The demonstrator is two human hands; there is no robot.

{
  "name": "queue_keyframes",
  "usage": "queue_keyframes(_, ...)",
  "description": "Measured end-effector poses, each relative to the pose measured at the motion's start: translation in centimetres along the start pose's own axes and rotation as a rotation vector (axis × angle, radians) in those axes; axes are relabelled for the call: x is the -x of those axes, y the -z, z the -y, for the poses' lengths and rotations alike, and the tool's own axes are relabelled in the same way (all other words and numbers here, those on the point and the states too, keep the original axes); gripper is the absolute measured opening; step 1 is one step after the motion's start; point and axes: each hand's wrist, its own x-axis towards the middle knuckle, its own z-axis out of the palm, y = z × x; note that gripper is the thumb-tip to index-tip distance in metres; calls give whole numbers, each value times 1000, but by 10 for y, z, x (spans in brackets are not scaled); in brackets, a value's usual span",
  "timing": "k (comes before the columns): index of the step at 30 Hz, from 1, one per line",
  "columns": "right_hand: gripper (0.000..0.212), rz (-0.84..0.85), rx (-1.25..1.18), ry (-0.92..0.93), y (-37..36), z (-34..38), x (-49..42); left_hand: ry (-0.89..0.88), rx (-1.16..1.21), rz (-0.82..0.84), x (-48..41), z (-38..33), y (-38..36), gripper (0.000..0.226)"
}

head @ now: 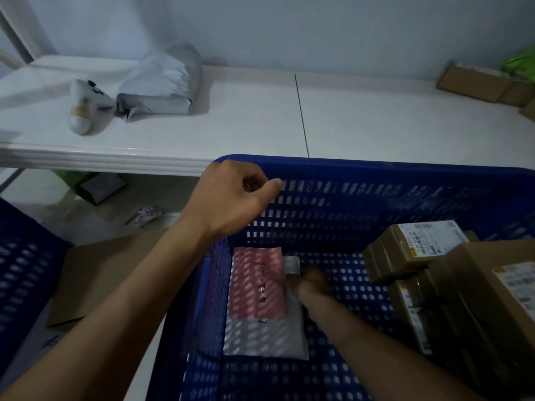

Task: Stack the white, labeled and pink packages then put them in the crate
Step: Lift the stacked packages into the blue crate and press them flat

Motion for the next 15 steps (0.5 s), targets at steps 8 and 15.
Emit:
queue_keyframes(8,121,242,811,431,-19,-36,13,-9,8,10,1,1,0,34)
queue_keyframes(15,105,69,755,556,-32,-38,5,-2,6,22,1,0,-1,38)
